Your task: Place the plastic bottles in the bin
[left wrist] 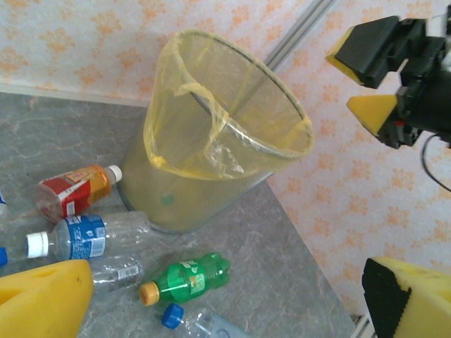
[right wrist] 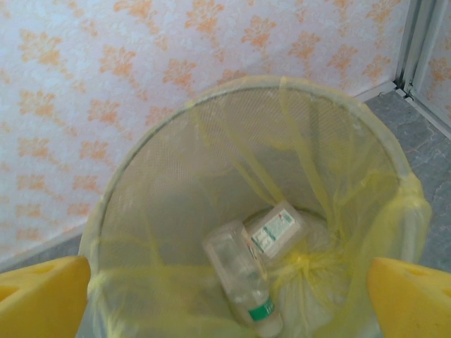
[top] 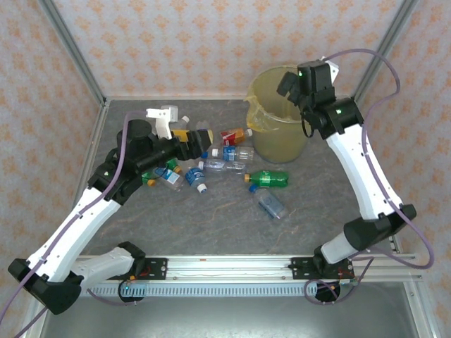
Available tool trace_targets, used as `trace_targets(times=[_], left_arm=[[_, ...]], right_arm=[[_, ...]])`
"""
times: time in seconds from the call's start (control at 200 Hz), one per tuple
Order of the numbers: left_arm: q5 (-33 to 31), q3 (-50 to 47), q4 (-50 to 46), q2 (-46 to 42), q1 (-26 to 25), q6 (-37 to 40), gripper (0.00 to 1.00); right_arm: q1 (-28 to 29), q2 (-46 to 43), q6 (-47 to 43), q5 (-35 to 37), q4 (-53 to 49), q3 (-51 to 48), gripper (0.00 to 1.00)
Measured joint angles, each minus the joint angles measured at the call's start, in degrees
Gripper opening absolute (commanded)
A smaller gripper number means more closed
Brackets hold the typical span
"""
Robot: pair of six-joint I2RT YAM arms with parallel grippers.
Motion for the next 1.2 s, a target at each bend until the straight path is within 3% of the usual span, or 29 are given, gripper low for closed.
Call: trace_targets(times=[0.355, 0.686, 1.201], left_arm=[[2.8, -2.6, -0.1, 0.6, -2.2, 0.4, 0.99], [2.7, -6.1, -0.1, -3.2, -3.3, 0.4, 0.99], [2.1, -7.1, -0.1, -6.6, -3.5, -0.1, 0.99]], right_arm=[[10.8, -15.1, 3.4, 0.8, -4.4, -21.6, 1.0], [18.3, -22.4, 11.8, 0.5, -4.3, -38.8, 1.0], [24.8, -20.6, 17.2, -4.9, 3.3, -57.3, 1.0]])
